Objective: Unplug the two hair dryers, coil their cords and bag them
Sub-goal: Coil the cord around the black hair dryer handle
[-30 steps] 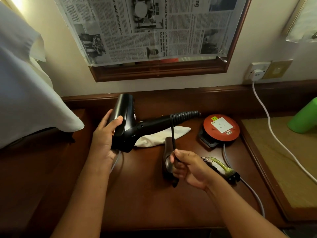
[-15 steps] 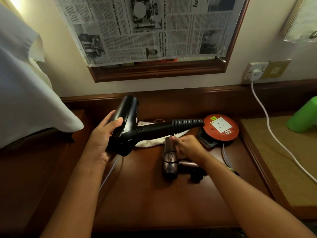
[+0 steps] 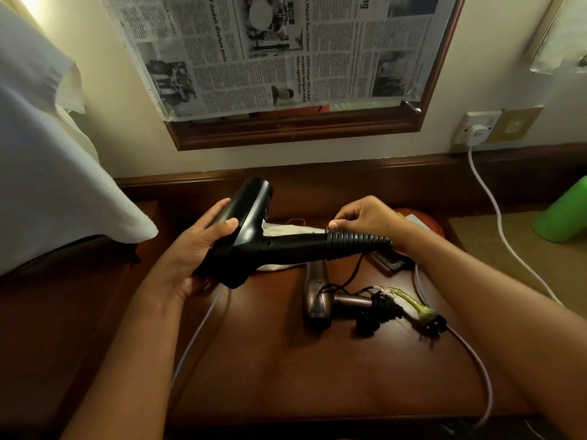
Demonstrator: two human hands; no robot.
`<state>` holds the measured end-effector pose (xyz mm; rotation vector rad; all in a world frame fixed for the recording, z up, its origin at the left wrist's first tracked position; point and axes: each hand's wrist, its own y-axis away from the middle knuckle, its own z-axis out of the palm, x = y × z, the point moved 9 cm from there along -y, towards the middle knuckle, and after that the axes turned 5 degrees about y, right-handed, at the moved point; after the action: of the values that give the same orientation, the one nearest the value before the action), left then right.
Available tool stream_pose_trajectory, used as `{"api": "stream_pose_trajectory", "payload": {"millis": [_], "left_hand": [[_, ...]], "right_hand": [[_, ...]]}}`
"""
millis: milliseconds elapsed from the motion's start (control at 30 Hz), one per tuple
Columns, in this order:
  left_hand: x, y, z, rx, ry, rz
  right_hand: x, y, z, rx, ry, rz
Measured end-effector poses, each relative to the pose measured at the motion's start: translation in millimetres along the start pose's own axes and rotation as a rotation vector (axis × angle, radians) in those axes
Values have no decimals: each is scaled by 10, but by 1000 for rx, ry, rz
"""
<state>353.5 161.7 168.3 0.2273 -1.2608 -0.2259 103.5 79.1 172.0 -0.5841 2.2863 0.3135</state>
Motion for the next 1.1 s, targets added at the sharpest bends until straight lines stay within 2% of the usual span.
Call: {"api": "stream_pose_trajectory", "payload": {"millis": [200, 300, 433, 633, 900, 1100], "left_hand": [[36, 26, 86, -18, -158, -34], [10, 19, 109, -22, -197, -40], [1, -22, 14, 126, -208, 32], [-6, -26, -22, 282, -180, 161], [36, 34, -56, 402, -154, 263], [23, 90, -81, 458, -80, 288]], "right_hand": [[-247, -49, -111, -98, 394, -40], [-405, -63, -141, -117, 496, -83], [-603, -36, -198, -109, 540, -141], [-681, -10, -196, -74, 584, -119], [-683, 195, -96, 46, 525, -35], [-498, 455, 37, 226, 106, 116]]}}
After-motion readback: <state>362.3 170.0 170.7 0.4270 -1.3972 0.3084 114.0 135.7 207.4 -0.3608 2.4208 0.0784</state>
